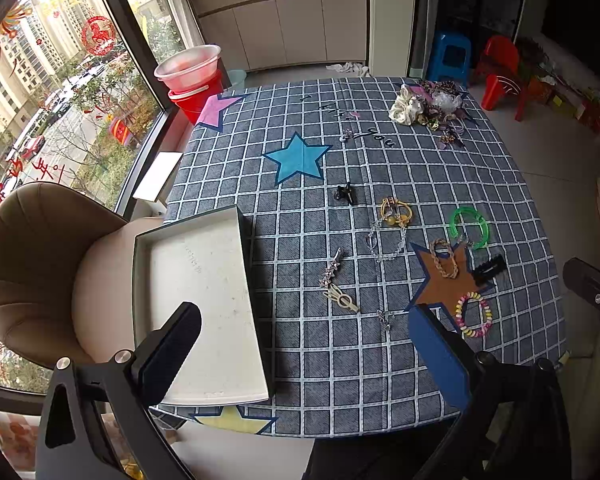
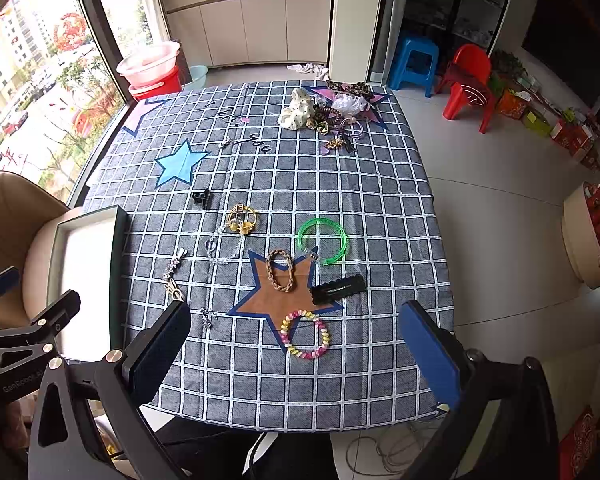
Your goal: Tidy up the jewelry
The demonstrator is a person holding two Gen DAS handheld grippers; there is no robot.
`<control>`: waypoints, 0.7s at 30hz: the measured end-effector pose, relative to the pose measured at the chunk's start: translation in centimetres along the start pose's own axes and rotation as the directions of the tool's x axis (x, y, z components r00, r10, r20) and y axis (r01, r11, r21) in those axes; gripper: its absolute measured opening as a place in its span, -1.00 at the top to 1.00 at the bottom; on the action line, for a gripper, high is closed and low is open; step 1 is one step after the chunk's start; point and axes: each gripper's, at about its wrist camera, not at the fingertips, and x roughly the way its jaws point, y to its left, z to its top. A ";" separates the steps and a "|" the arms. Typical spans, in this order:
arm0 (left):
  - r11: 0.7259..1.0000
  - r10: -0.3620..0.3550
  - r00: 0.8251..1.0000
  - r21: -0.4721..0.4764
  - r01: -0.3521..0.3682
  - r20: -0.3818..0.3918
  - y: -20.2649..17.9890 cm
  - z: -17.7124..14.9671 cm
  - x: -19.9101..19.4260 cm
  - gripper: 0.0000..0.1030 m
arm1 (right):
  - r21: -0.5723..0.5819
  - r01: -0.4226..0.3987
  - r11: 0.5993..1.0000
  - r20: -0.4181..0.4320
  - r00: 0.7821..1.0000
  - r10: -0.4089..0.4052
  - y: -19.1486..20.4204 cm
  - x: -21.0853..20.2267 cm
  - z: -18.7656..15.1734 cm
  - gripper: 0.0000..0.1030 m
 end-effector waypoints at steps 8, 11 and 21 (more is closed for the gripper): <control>1.000 0.000 1.000 0.000 0.000 0.000 0.0 0.0 0.0 -1.00 | 0.001 0.000 1.000 0.000 1.000 0.000 0.0 0.0 0.0 -1.00; 1.000 0.000 1.000 0.000 0.000 0.000 0.0 0.0 0.0 -1.00 | 0.001 0.000 1.000 0.000 1.000 0.000 0.0 0.1 0.0 -1.00; 1.000 0.000 1.000 -0.001 0.000 -0.009 0.2 0.0 0.4 -1.00 | 0.001 -0.001 1.000 -0.005 1.000 0.001 0.1 0.2 0.1 -1.00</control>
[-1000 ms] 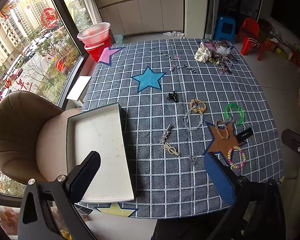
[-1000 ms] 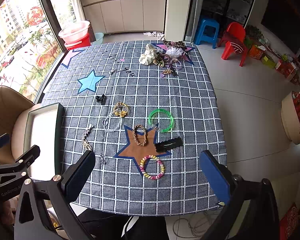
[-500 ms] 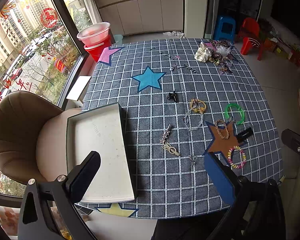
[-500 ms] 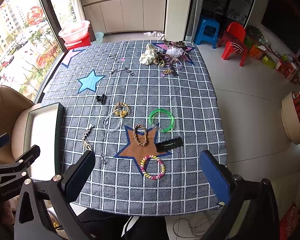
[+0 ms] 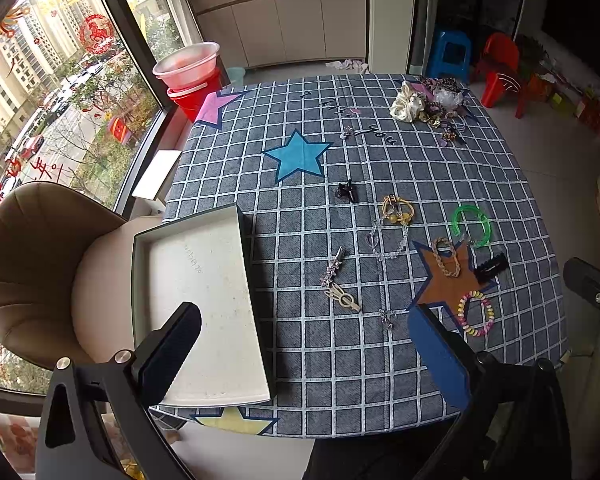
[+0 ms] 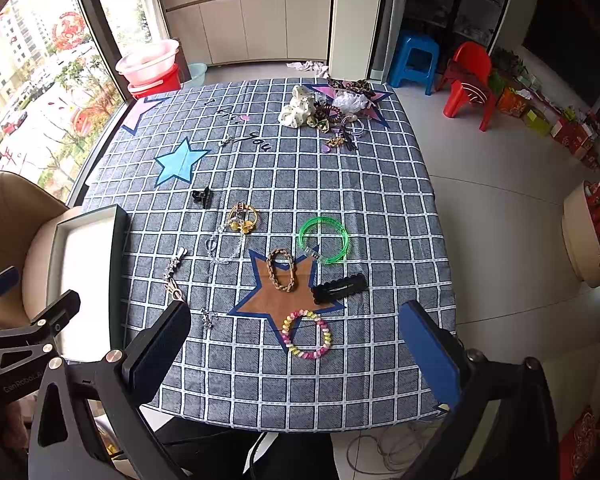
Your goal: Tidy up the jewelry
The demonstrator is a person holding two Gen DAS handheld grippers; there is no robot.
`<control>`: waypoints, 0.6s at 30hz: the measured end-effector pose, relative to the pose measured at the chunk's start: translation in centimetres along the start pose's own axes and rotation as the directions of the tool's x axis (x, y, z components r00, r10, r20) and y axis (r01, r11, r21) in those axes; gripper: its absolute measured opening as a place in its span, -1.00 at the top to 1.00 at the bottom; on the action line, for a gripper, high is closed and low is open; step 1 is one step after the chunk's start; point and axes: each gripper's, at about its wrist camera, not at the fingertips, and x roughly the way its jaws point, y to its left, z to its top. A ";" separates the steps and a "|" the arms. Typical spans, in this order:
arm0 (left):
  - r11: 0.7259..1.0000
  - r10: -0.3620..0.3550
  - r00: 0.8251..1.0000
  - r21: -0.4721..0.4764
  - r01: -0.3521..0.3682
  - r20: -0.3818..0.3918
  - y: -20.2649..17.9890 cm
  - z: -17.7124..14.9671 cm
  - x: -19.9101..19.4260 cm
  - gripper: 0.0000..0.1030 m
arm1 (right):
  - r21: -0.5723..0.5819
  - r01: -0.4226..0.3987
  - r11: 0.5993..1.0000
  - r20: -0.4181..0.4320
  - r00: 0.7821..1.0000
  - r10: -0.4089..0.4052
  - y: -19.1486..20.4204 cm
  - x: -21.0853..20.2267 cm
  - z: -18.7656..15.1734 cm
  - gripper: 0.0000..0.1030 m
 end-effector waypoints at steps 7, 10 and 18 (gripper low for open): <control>1.000 -0.001 0.999 -0.011 0.000 -0.037 1.0 0.2 2.1 -1.00 | 0.021 -0.001 1.000 -0.034 0.999 0.002 0.1 1.2 -0.3 -1.00; 0.999 -0.038 0.997 0.004 0.039 -0.073 1.4 0.4 3.9 -1.00 | 0.050 0.002 0.999 -0.065 0.998 0.001 -0.8 2.0 -0.3 -1.00; 0.993 -0.060 0.990 0.094 0.072 -0.129 1.6 1.5 9.9 -1.00 | 0.144 0.034 0.989 -0.161 0.987 -0.011 -1.7 6.0 -0.9 -1.00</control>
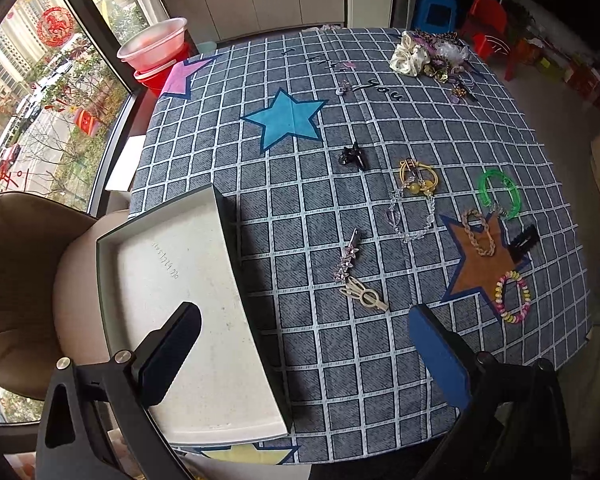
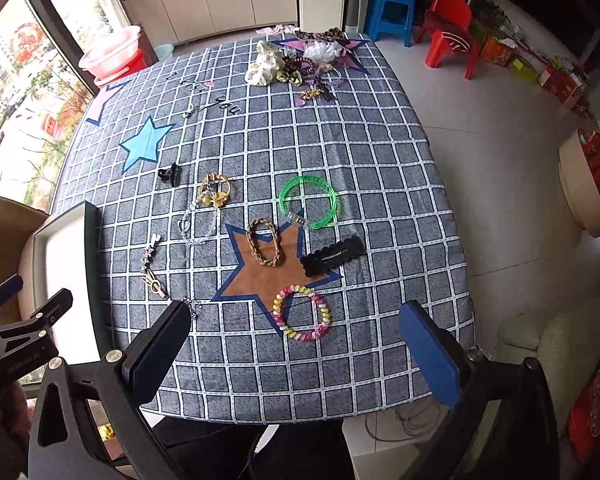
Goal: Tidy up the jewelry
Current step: 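Grasp the star hair clip with the left tool while the right tool grasps the green bangle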
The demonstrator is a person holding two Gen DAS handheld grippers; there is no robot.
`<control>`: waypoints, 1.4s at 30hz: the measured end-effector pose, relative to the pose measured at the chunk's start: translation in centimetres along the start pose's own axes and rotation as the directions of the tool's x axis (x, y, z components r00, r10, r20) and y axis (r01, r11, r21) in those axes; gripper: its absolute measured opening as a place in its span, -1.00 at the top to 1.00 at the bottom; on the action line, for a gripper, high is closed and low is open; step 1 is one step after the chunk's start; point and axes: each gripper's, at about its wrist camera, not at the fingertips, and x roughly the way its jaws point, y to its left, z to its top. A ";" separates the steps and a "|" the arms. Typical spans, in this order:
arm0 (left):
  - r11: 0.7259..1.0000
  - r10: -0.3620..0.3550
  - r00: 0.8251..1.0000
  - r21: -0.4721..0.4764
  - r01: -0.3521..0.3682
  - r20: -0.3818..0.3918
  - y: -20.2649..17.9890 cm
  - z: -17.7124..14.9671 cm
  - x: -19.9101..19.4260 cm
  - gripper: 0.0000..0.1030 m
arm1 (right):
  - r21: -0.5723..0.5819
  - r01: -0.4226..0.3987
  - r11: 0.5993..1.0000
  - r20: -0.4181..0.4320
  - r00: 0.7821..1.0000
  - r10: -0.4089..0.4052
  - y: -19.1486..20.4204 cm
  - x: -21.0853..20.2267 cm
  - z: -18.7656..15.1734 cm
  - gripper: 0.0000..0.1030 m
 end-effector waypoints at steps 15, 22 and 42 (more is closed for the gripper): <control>0.997 -0.040 0.993 0.057 0.046 -0.109 -2.1 3.4 10.0 -0.97 | 0.051 -0.003 0.999 -0.142 0.990 0.011 -3.1 10.7 5.1 -0.99; 0.997 -0.050 0.985 0.048 0.059 -0.166 -3.2 4.0 13.1 -0.66 | 0.012 0.001 1.000 -0.202 0.979 0.002 -4.6 17.0 9.4 -0.85; 0.990 -0.141 0.974 -0.027 0.139 -0.176 -3.9 4.1 13.8 0.52 | -0.133 -0.015 0.991 -0.173 0.985 -0.008 -1.1 21.5 11.5 0.87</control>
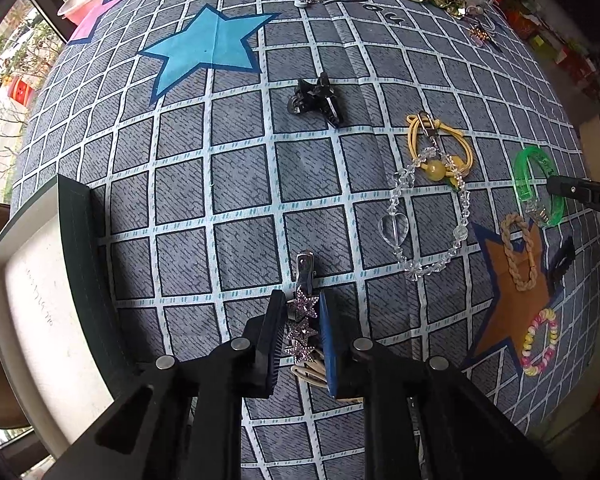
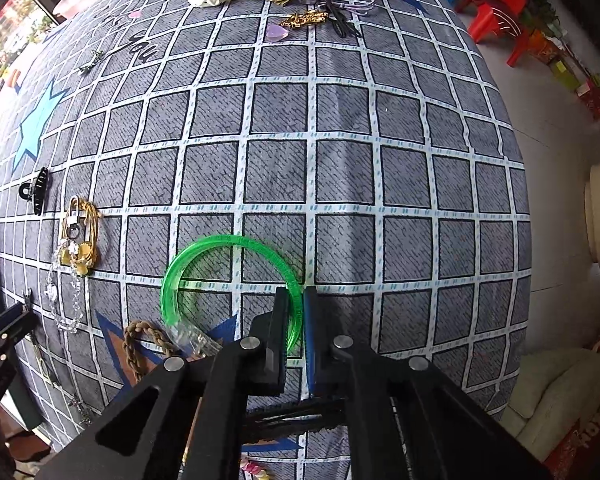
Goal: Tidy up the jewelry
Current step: 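Grasp the star hair clip with the left tool while the right tool grasps the green bangle, then carry both items to the white box and open both tools to release them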
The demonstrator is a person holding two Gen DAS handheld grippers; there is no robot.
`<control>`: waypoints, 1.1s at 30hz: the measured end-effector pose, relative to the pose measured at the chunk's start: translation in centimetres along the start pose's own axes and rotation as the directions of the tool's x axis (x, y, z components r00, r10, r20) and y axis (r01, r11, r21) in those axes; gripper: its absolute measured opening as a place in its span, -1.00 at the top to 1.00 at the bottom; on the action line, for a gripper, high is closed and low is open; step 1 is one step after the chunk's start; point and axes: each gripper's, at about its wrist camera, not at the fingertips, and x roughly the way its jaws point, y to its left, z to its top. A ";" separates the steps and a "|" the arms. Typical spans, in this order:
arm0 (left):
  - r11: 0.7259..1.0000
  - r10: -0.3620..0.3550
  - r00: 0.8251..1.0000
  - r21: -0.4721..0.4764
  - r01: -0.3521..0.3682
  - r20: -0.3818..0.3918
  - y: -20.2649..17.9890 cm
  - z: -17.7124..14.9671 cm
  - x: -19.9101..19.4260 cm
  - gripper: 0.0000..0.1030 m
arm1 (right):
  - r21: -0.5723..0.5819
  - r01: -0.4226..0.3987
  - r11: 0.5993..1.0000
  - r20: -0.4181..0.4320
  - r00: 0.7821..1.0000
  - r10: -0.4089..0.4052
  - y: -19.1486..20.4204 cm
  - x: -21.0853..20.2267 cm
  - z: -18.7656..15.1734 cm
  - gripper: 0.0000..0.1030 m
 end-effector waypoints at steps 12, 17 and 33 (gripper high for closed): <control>0.987 -0.089 0.985 -0.118 0.107 0.147 4.0 -1.0 -6.5 0.53 | 0.014 -0.061 0.998 0.057 0.997 0.060 0.8 -7.7 0.0 0.87; 0.979 -0.085 0.977 -0.168 0.119 0.198 6.7 -2.2 -8.6 0.53 | -0.054 -0.106 0.993 0.082 0.991 0.110 5.6 -10.0 0.0 0.87; 0.912 0.034 0.966 -0.403 0.075 0.255 18.7 -9.1 -11.7 0.53 | -0.400 -0.252 0.881 0.049 0.954 0.295 24.4 -12.4 -1.2 0.87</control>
